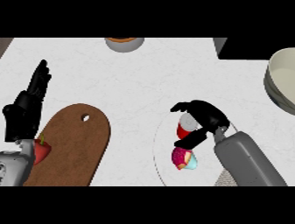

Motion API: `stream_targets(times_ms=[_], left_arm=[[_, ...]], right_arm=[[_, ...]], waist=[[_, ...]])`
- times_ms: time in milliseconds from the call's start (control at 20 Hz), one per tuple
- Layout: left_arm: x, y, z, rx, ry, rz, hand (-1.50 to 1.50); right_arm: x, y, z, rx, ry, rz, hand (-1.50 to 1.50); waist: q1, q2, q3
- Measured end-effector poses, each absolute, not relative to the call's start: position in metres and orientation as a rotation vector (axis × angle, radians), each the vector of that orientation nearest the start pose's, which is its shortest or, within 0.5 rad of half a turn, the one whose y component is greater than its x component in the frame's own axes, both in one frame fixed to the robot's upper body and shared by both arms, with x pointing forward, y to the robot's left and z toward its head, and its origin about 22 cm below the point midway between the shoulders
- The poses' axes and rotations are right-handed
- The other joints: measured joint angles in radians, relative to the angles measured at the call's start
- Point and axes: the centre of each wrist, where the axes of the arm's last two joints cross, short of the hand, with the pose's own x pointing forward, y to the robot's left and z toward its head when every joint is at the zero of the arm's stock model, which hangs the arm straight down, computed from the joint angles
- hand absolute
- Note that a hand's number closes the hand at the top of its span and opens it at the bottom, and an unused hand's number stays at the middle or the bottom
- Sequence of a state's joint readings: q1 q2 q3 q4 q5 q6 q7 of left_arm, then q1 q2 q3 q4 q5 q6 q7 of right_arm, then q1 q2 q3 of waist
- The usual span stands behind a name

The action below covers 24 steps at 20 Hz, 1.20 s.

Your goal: Pick the can from the placemat and place it in the bowl

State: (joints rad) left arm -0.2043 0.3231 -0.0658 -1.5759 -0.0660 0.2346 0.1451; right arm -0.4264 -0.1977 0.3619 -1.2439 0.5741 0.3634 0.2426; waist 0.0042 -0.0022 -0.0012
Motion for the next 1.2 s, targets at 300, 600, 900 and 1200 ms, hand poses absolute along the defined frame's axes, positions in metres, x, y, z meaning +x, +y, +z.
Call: stream_targets(times_ms=[300,600,900,1200], left_arm=[[0.284,0.267,0.071,0.391,-1.647,-0.166,0.00],[0.282,0.265,0.070,0.393,-1.643,-0.162,0.00],[0.280,0.274,0.073,0.423,-1.626,-0.142,0.00],[0.274,0.276,0.069,0.429,-1.620,-0.128,0.00]], right_arm=[[0.319,-0.161,0.022,-0.322,-1.223,1.296,1.50],[0.300,-0.160,0.018,-0.298,-1.286,1.327,1.50],[0.224,-0.158,0.018,-0.204,-1.407,1.540,1.50],[0.136,-0.190,0.033,-0.116,-1.474,1.587,1.50]], waist=[[-0.003,-0.002,-0.001],[-0.007,-0.005,-0.002],[-0.038,-0.027,-0.007],[-0.049,-0.016,-0.002]])
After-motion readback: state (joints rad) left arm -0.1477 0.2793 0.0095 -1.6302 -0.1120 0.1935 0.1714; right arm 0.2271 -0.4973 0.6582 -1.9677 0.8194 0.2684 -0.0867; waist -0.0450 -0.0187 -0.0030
